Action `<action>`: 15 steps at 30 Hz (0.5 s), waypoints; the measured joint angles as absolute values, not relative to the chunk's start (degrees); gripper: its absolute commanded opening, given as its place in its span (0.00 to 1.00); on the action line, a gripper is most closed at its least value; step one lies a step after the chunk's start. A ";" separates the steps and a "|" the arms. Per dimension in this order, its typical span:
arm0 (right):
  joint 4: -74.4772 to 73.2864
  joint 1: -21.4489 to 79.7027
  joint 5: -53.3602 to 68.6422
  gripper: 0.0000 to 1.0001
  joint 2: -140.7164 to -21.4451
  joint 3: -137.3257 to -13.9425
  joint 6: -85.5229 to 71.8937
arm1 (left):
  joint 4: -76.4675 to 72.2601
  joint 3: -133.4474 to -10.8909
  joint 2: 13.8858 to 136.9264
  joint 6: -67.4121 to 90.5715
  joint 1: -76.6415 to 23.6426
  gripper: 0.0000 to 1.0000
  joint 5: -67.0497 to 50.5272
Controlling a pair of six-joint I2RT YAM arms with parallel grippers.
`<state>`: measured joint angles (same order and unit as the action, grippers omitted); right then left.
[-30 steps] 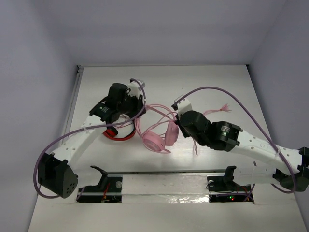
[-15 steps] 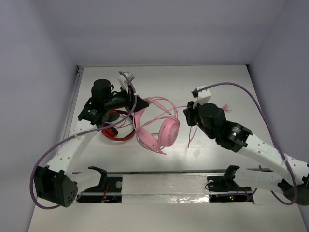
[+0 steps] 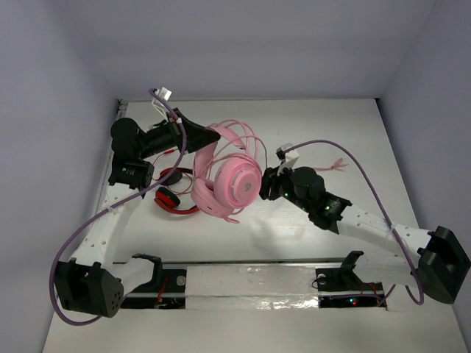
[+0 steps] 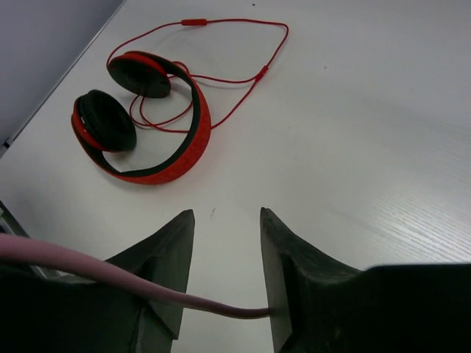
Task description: Wrap the headphones
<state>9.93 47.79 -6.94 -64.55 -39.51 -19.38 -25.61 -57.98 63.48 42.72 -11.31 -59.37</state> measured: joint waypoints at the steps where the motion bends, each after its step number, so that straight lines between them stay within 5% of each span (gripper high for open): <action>1: 11.55 47.62 -6.37 0.53 -64.97 -38.87 -19.38 | -27.79 -57.98 63.48 45.15 -10.61 0.00 -59.83; 9: 21.65 42.35 -2.46 0.63 -66.85 -33.04 -19.94 | -49.25 -58.02 66.41 66.83 -5.65 0.00 -60.66; 15: 24.12 40.62 0.80 0.63 -73.41 -33.04 -19.90 | -52.05 -61.41 69.30 72.31 -5.56 0.00 -60.80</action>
<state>24.12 40.62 0.80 -73.41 -33.04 -19.90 -52.05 -61.41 69.30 72.31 -5.56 -60.80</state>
